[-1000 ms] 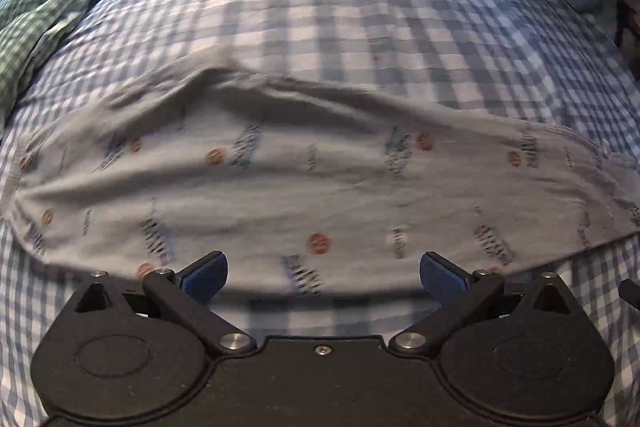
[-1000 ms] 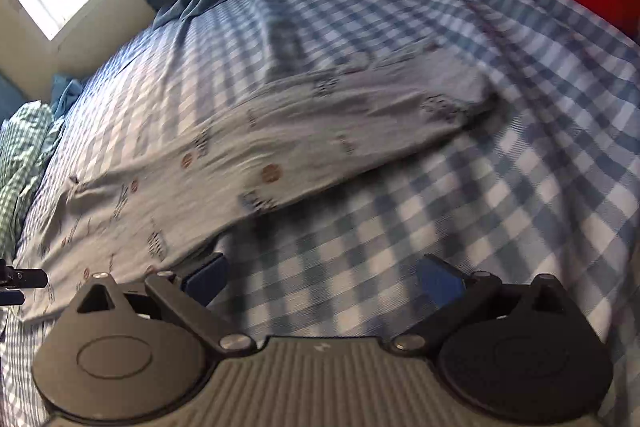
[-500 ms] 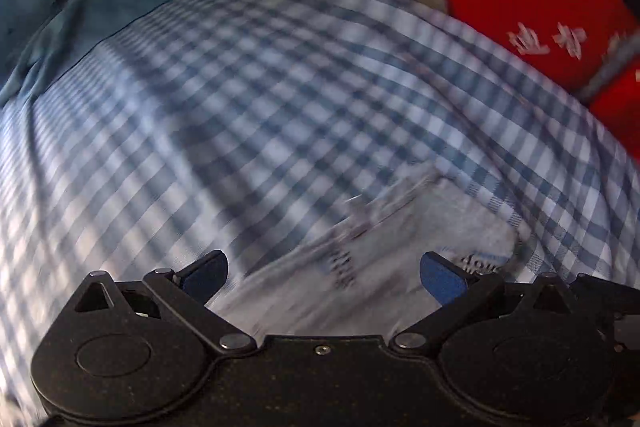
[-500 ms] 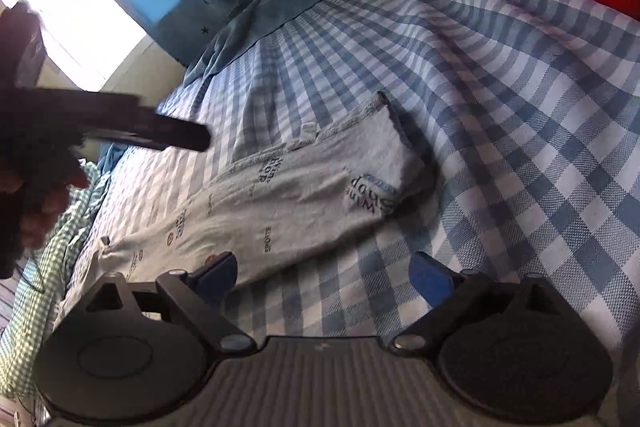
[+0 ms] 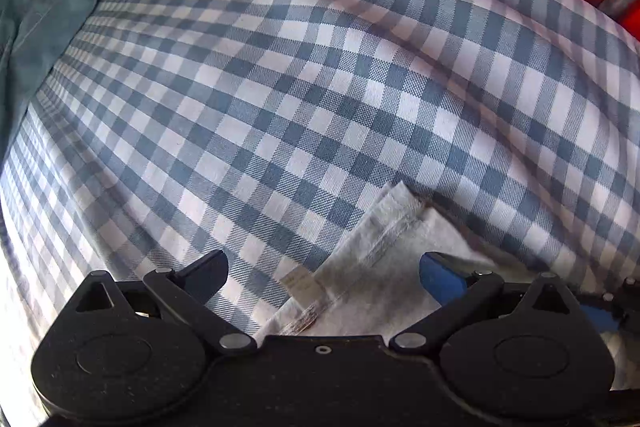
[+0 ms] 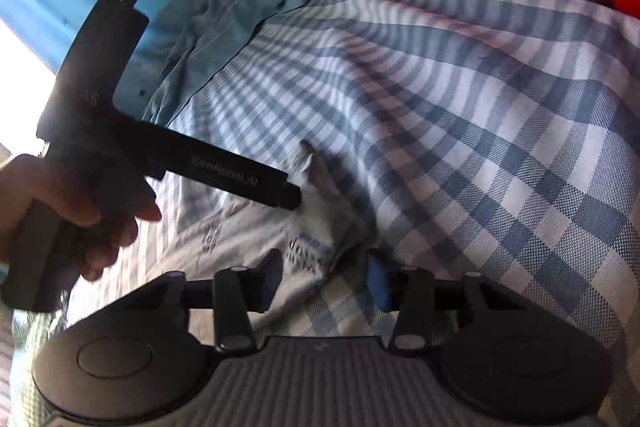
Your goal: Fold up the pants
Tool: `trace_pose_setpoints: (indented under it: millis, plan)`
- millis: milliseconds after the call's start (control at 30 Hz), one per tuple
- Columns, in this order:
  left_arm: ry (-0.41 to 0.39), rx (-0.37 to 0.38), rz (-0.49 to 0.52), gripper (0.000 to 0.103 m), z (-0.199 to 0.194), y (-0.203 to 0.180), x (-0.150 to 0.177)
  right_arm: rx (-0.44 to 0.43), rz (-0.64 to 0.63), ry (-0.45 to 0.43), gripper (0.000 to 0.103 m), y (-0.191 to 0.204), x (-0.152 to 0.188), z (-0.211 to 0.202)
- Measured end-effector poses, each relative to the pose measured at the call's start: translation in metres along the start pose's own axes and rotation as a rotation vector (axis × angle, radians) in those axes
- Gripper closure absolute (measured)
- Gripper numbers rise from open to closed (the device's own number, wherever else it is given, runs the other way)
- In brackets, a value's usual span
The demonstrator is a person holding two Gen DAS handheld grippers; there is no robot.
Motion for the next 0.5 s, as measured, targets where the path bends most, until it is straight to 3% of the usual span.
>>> trace_pose_setpoints:
  millis: [167,400,500]
  plan:
    - [0.033,0.010,-0.050,0.001,0.003,0.002,-0.004,0.005,0.027,-0.008,0.070,-0.007,-0.001,0.001]
    - [0.062,0.046,-0.168,0.001,-0.009,0.014,-0.011,0.021,0.042,-0.015,0.071,-0.005,-0.003,0.002]
    - [0.069,0.057,-0.237,0.001,-0.019,0.023,-0.016,0.040,0.034,-0.029,0.079,-0.002,-0.004,0.003]
Point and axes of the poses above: each gripper's, at about its wrist camera, not at the fingertips, and z roughly the way its jaws point, y to its left, x to its underside, the point moved 3 cm from there along z, roughly the way its jaws point, and after that the axes turned 1 degree about -z, right-handed, at the moved point
